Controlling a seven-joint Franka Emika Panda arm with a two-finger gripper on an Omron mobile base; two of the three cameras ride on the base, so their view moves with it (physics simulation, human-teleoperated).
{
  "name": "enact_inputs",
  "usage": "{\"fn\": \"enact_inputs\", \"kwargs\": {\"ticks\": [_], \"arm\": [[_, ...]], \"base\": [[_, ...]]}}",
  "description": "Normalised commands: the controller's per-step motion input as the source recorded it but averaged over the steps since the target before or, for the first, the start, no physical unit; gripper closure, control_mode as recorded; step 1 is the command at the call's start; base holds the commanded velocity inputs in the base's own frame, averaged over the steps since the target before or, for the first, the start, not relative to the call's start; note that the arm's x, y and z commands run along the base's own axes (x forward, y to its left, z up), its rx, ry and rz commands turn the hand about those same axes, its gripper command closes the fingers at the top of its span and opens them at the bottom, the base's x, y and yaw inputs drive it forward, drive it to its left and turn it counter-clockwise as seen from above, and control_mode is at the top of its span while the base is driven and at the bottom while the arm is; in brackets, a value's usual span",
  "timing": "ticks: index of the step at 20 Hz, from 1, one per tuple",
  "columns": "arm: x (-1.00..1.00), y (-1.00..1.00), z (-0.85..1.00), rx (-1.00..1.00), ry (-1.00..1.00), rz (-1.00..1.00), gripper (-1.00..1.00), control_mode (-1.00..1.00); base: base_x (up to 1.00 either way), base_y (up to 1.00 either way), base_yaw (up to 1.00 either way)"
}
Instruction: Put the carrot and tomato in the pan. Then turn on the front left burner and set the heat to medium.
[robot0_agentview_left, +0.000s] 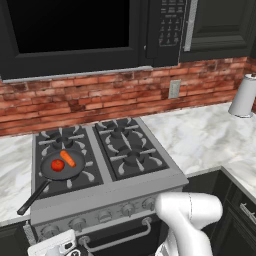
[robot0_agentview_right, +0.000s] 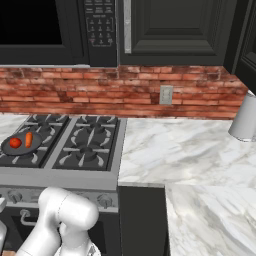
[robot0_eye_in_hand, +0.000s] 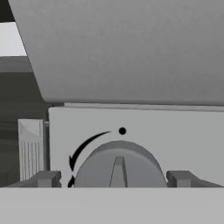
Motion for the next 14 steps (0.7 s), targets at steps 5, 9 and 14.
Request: {"fn": "enact_inputs", "kwargs": {"ticks": [5,9,14], "arm": [[0.0,0.0,0.0,0.0,0.0,0.0,1.0,-1.0],[0.0,0.0,0.0,0.0,0.0,0.0,1.0,-1.0],[0.0,0.0,-0.04,-0.01,-0.02,0.0,1.0,-1.0]], "base": [[0.0,0.0,0.0],[0.0,0.0,0.0],[0.0,0.0,0.0]]}}
